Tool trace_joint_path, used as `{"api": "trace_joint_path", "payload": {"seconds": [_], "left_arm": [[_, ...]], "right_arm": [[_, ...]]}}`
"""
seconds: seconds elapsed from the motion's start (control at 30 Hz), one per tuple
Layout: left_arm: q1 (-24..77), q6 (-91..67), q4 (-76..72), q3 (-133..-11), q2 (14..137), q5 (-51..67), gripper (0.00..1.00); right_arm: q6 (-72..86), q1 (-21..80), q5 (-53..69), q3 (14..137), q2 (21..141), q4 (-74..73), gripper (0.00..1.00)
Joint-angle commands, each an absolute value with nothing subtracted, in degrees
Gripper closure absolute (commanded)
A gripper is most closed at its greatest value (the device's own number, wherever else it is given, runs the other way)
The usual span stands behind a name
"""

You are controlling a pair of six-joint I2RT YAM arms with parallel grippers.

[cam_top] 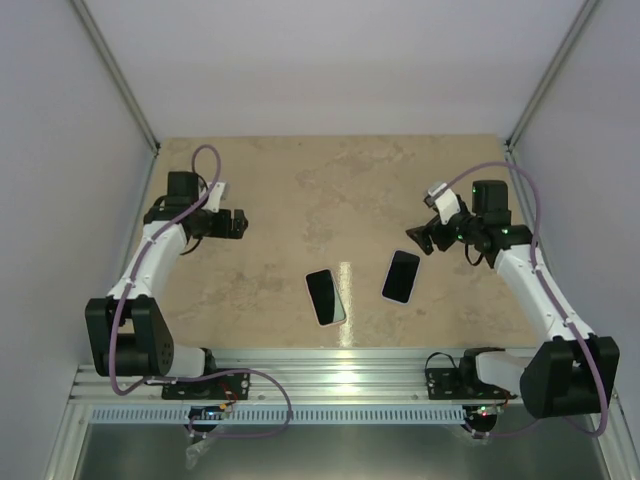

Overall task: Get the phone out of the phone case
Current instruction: Move the phone to the center of the board.

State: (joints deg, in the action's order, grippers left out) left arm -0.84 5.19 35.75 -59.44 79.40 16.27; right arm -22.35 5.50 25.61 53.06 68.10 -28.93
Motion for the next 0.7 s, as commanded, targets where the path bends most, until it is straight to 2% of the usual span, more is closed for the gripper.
{"api": "trace_joint_path", "payload": {"seconds": [0.0,0.37,0.67], "left_arm": [[-0.6,9.8,40.1,-62.8,80.4,19.1,0.01],[-0.5,16.9,44.5,-61.7,77.1,26.0,0.01],[-0.5,13.5,42.7,-59.0,75.8,28.6,0.01]], "right_arm": [[-27.8,7.9,30.5,55.0,69.5,-32.8,0.00],[-35.4,31.0,18.9,50.1,70.5,-31.4,0.00],[-37.4,49.1,8.0,42.3,72.2,-22.1,0.00]]}}
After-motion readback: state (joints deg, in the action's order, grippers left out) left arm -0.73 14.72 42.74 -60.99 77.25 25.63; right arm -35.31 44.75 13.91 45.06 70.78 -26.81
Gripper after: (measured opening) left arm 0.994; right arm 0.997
